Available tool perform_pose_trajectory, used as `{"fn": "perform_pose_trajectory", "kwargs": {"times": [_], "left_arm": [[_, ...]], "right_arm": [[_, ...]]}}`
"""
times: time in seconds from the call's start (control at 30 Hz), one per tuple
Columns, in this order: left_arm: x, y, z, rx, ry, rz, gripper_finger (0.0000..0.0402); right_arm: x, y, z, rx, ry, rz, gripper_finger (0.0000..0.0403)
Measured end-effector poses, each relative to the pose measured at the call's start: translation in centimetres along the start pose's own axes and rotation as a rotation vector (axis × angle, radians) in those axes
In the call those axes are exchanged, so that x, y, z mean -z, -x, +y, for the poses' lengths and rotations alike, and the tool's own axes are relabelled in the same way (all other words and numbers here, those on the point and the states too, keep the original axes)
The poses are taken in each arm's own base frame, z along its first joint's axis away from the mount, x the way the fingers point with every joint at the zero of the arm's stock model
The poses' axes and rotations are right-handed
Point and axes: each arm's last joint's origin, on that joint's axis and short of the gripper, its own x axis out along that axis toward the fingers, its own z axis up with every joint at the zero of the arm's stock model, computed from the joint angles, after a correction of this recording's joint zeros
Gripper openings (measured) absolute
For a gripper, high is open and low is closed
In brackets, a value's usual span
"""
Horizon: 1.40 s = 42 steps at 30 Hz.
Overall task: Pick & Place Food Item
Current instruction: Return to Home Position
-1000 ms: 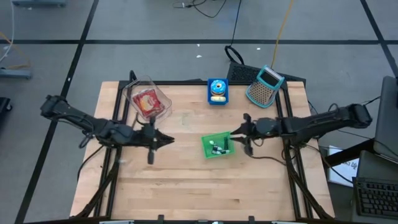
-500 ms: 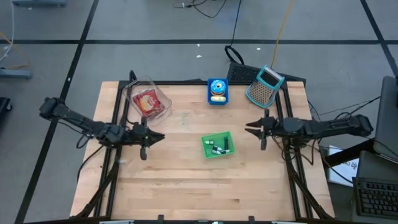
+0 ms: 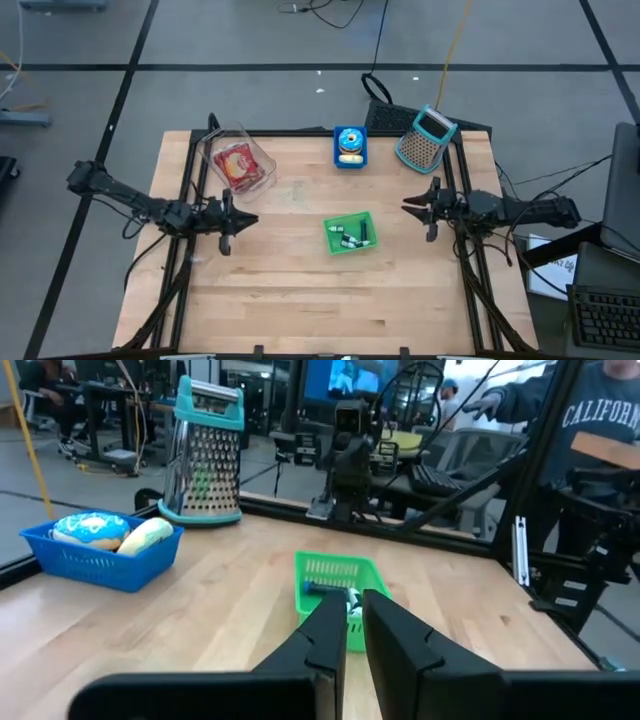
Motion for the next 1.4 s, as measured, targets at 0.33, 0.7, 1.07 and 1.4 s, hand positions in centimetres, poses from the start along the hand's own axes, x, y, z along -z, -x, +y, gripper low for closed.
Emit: {"fn": "perform_pose_trajectory", "kwargs": {"times": [0.33,0.7,1.07,1.4], "left_arm": [[0.8,0.2,0.4,-0.052,-0.014,-0.011,0.0037],[0.8,0.2,0.4,-0.044,-0.007,-0.007,0.0037],[0.8,0.2,0.4,-0.042,-0.017,-0.006,0.0037],[0.8,0.2,0.4,-0.042,-0.016,-0.006,0.0037]], "right_arm": [[1.1,-0.3,-0.1,-0.002,0.018,-0.018,0.0090],[0.5,-0.3,0.0,-0.011,0.080,-0.087,0.0089],[0.5,-0.3,0.0,-0.009,0.078,-0.086,0.0089],[0.5,-0.3,0.0,-0.009,0.077,-0.086,0.0087]]}}
